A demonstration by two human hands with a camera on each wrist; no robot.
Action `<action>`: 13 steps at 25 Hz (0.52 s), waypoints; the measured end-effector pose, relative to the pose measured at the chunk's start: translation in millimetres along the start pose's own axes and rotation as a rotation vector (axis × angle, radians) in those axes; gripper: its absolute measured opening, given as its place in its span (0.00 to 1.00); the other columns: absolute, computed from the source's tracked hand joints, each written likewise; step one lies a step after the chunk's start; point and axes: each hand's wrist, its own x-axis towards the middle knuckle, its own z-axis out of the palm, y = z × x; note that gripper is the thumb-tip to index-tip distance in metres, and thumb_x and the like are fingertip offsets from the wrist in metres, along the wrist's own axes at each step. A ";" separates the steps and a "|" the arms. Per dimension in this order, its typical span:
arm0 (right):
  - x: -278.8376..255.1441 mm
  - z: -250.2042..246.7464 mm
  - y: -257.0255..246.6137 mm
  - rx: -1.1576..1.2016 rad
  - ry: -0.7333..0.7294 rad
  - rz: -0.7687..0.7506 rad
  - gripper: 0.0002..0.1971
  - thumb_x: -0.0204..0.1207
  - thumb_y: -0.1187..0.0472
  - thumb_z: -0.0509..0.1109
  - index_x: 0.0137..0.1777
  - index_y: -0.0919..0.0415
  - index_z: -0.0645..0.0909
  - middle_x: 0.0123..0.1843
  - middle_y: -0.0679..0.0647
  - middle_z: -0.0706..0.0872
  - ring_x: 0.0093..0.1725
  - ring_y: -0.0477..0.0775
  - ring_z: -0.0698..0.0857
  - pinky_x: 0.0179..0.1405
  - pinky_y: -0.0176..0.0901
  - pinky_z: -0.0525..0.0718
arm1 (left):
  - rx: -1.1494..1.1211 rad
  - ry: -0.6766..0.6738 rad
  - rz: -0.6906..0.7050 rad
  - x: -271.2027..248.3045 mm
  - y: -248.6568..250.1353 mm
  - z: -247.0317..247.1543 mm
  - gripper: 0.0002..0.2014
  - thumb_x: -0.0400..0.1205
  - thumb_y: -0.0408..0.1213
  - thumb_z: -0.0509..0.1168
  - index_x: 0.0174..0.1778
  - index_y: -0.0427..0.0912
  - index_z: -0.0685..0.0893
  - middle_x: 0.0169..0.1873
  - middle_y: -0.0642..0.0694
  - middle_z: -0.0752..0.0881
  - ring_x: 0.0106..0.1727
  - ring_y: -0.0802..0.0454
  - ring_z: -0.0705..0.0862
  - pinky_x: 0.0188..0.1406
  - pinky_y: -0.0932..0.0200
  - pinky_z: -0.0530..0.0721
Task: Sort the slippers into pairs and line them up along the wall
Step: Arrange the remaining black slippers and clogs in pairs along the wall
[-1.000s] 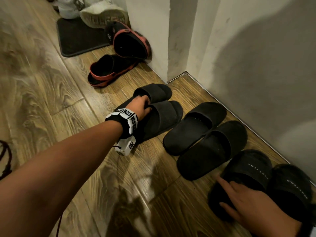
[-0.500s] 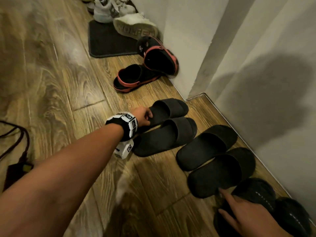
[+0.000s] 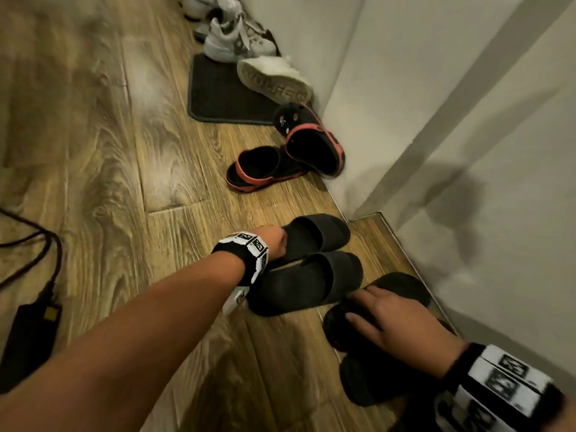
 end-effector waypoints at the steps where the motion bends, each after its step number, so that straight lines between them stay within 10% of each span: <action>1: 19.4 3.8 -0.6 0.019 0.014 0.010 0.23 0.83 0.39 0.51 0.73 0.47 0.68 0.63 0.47 0.79 0.59 0.48 0.81 0.54 0.46 0.84 | -0.057 0.042 -0.012 -0.1 -5.9 -4.2 0.13 0.81 0.36 0.60 0.55 0.35 0.85 0.56 0.34 0.87 0.57 0.36 0.85 0.55 0.49 0.83; 13: 209.8 -38.5 34.8 -0.132 0.292 0.157 0.22 0.81 0.47 0.60 0.66 0.63 0.73 0.64 0.64 0.73 0.65 0.65 0.75 0.53 0.56 0.82 | 0.306 -0.078 0.215 -97.2 -17.6 46.8 0.35 0.79 0.58 0.57 0.82 0.53 0.57 0.84 0.42 0.54 0.79 0.40 0.63 0.75 0.45 0.66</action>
